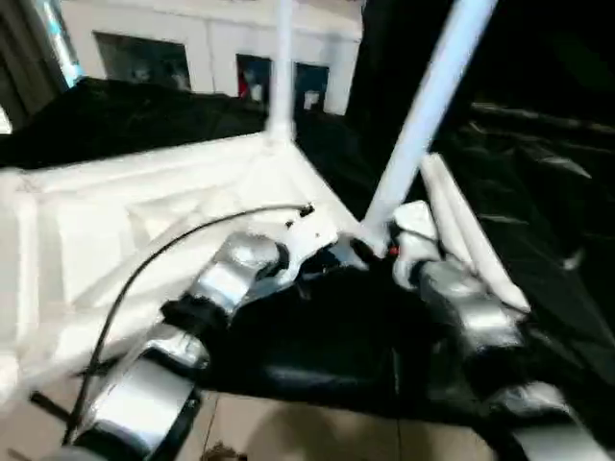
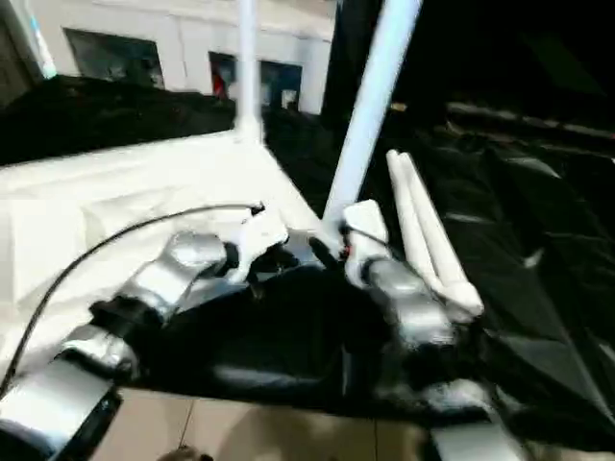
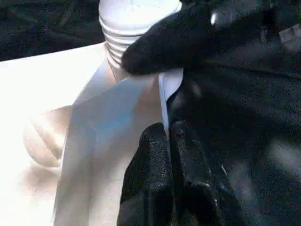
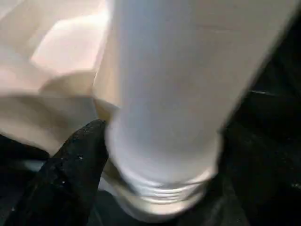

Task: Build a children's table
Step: Rotate leg to tighten

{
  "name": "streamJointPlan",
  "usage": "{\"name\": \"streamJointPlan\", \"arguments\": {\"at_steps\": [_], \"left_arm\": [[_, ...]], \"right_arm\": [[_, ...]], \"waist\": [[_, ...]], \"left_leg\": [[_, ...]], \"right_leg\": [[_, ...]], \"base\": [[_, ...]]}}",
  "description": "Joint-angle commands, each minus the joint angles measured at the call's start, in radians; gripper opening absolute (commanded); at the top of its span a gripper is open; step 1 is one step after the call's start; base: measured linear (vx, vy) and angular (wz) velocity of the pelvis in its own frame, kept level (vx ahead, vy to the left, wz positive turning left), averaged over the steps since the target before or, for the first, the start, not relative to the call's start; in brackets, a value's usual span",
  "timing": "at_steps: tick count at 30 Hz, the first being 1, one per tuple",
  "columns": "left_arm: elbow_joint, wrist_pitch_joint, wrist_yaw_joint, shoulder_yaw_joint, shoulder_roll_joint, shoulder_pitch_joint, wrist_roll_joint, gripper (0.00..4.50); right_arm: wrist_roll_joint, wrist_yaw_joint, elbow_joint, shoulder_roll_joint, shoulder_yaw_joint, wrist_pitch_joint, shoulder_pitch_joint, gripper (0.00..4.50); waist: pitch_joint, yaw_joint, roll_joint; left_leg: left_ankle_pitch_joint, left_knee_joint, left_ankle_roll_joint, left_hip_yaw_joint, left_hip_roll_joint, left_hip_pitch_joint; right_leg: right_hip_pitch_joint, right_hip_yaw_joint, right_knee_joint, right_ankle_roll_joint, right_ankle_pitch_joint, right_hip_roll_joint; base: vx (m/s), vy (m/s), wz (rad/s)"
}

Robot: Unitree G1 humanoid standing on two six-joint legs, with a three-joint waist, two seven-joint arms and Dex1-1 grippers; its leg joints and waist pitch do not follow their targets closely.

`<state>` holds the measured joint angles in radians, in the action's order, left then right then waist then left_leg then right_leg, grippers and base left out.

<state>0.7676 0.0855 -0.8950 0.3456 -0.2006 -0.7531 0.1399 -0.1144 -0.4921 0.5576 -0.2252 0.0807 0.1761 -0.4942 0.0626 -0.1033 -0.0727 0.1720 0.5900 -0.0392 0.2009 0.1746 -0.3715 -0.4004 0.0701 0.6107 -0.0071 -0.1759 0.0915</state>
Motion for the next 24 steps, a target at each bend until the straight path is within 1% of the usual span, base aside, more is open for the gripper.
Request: {"name": "streamJointPlan", "arguments": {"at_steps": [1, 2, 3, 4, 6, 8, 9, 10, 11, 12, 15, 17, 18, 19, 20, 22, 24], "left_arm": [[-0.035, -0.047, -0.127, 0.037, -0.034, 0.036, -0.016, 0.00], [-0.035, -0.047, -0.127, 0.037, -0.034, 0.036, -0.016, 0.00], [-0.049, -0.038, -0.152, 0.041, -0.050, 0.042, -0.018, 0.00], [-0.054, -0.034, -0.162, 0.043, -0.056, 0.044, -0.018, 0.00], [-0.085, -0.042, -0.211, 0.049, -0.081, 0.058, -0.026, 0.00], [-0.096, -0.049, -0.230, 0.049, -0.089, 0.063, -0.033, 0.00], [-0.117, -0.057, -0.257, 0.048, -0.097, 0.072, -0.047, 0.00], [-0.141, -0.061, -0.286, 0.048, -0.107, 0.083, -0.060, 0.00], [-0.149, -0.062, -0.297, 0.049, -0.111, 0.087, -0.065, 0.00], [-0.167, -0.065, -0.320, 0.047, -0.118, 0.096, -0.075, 0.00], [-0.177, -0.063, -0.328, 0.043, -0.123, 0.097, -0.078, 0.00], [-0.179, -0.062, -0.328, 0.042, -0.124, 0.096, -0.079, 0.00], [-0.179, -0.062, -0.329, 0.042, -0.125, 0.096, -0.079, 0.00], [-0.183, -0.061, -0.329, 0.041, -0.127, 0.098, -0.079, 0.00], [-0.183, -0.061, -0.329, 0.041, -0.127, 0.098, -0.079, 0.00], [-0.186, -0.059, -0.325, 0.041, -0.129, 0.101, -0.074, 0.00], [-0.188, -0.058, -0.324, 0.039, -0.129, 0.103, -0.072, 0.00]], "right_arm": [[-0.021, -0.112, -0.091, -0.064, 0.006, 0.028, 0.036, 3.87], [-0.021, -0.112, -0.091, -0.064, 0.006, 0.028, 0.036, 3.87], [-0.035, -0.166, -0.128, -0.089, 0.019, 0.031, 0.056, 3.87], [-0.041, -0.192, -0.145, -0.101, 0.024, 0.030, 0.065, 3.87], [-0.067, -0.279, -0.197, -0.139, 0.040, 0.038, 0.094, 3.87], [-0.075, -0.307, -0.212, -0.150, 0.046, 0.041, 0.102, 3.87], [-0.081, -0.339, -0.227, -0.164, 0.055, 0.049, 0.109, 3.87], [-0.083, -0.368, -0.240, -0.175, 0.065, 0.059, 0.113, 3.87], [-0.084, -0.378, -0.244, -0.179, 0.068, 0.062, 0.115, 3.87], [-0.083, -0.398, -0.253, -0.187, 0.074, 0.071, 0.117, 3.87], [-0.084, -0.406, -0.235, -0.183, 0.072, 0.068, 0.102, 3.87], [-0.086, -0.407, -0.230, -0.180, 0.071, 0.068, 0.097, 3.87], [-0.087, -0.408, -0.229, -0.179, 0.070, 0.068, 0.095, 3.71], [-0.085, -0.418, -0.228, -0.178, 0.078, 0.071, 0.093, 3.71], [-0.085, -0.418, -0.228, -0.178, 0.078, 0.071, 0.093, 3.71], [-0.072, -0.430, -0.231, -0.182, 0.095, 0.065, 0.099, 3.37], [-0.066, -0.433, -0.234, -0.183, 0.101, 0.065, 0.104, 3.32]], "waist": [[-0.073, -0.006, 0.014], [-0.073, -0.008, 0.012], [-0.074, -0.007, 0.010], [-0.074, -0.009, 0.013], [-0.071, -0.010, 0.012], [-0.067, -0.009, 0.013], [-0.065, -0.010, 0.012], [-0.064, -0.010, 0.010], [-0.064, -0.010, 0.012], [-0.064, -0.009, 0.012], [-0.065, -0.009, 0.010], [-0.065, -0.010, 0.010], [-0.065, -0.010, 0.009], [-0.066, -0.010, 0.007], [-0.066, -0.011, 0.008], [-0.066, -0.010, 0.006], [-0.066, -0.010, 0.006]], "left_leg": [[0.215, -0.075, 0.028, -0.033, 0.063, 0.015], [0.210, -0.074, 0.032, -0.031, 0.064, 0.018], [0.198, -0.073, 0.035, -0.030, 0.064, 0.016], [0.197, -0.072, 0.035, -0.029, 0.064, 0.018], [0.211, -0.073, 0.035, -0.029, 0.066, 0.018], [0.244, -0.076, 0.026, -0.029, 0.067, 0.019], [0.285, -0.079, 0.008, -0.032, 0.067, 0.022], [0.294, -0.080, 0.005, -0.032, 0.067, 0.021], [0.302, -0.082, -0.004, -0.033, 0.070, 0.022], [0.307, -0.082, -0.008, -0.034, 0.069, 0.023], [0.294, -0.080, -0.011, -0.032, 0.068, 0.024], [0.281, -0.080, -0.010, -0.032, 0.067, 0.022], [0.280, -0.080, -0.010, -0.032, 0.067, 0.021], [0.274, -0.079, -0.008, -0.031, 0.066, 0.021], [0.268, -0.078, -0.006, -0.031, 0.067, 0.021], [0.264, -0.078, -0.004, -0.031, 0.066, 0.020], [0.260, -0.077, -0.001, -0.031, 0.066, 0.019]], "right_leg": [[0.047, -0.051, -0.065, -0.210, -0.121, 0.073], [0.045, -0.051, -0.065, -0.215, -0.106, 0.072], [0.047, -0.051, -0.060, -0.229, -0.080, 0.072], [0.047, -0.051, -0.059, -0.235, -0.073, 0.072], [0.048, -0.051, -0.060, -0.241, -0.084, 0.074], [0.044, -0.052, -0.068, -0.235, -0.140, 0.074], [0.044, -0.052, -0.075, -0.224, -0.210, 0.077], [0.043, -0.052, -0.077, -0.219, -0.231, 0.077], [0.041, -0.053, -0.078, -0.215, -0.249, 0.078], [0.040, -0.053, -0.077, -0.210, -0.252, 0.076], [0.037, -0.054, -0.076, -0.213, -0.239, 0.077], [0.038, -0.054, -0.073, -0.215, -0.223, 0.076], [0.039, -0.053, -0.073, -0.215, -0.222, 0.076], [0.039, -0.053, -0.072, -0.214, -0.217, 0.076], [0.040, -0.054, -0.072, -0.215, -0.213, 0.077], [0.040, -0.053, -0.072, -0.214, -0.215, 0.077], [0.041, -0.053, -0.072, -0.212, -0.218, 0.076]], "base": [[0.000, 0.000, 0.00], [0.000, 0.000, 0.00], [0.000, 0.000, 0.00], [0.000, 0.000, 0.00], [0.000, 0.000, 0.00], [0.000, 0.000, 0.00], [0.000, 0.000, 0.00], [0.000, 0.000, 0.00], [0.000, 0.000, 0.00], [0.000, 0.000, 0.00], [0.000, 0.000, 0.00], [0.000, 0.000, 0.00], [0.000, 0.000, 0.00], [0.000, 0.000, 0.00], [0.000, 0.000, 0.00], [0.000, 0.000, 0.00], [0.000, 0.000, 0.00]]}}
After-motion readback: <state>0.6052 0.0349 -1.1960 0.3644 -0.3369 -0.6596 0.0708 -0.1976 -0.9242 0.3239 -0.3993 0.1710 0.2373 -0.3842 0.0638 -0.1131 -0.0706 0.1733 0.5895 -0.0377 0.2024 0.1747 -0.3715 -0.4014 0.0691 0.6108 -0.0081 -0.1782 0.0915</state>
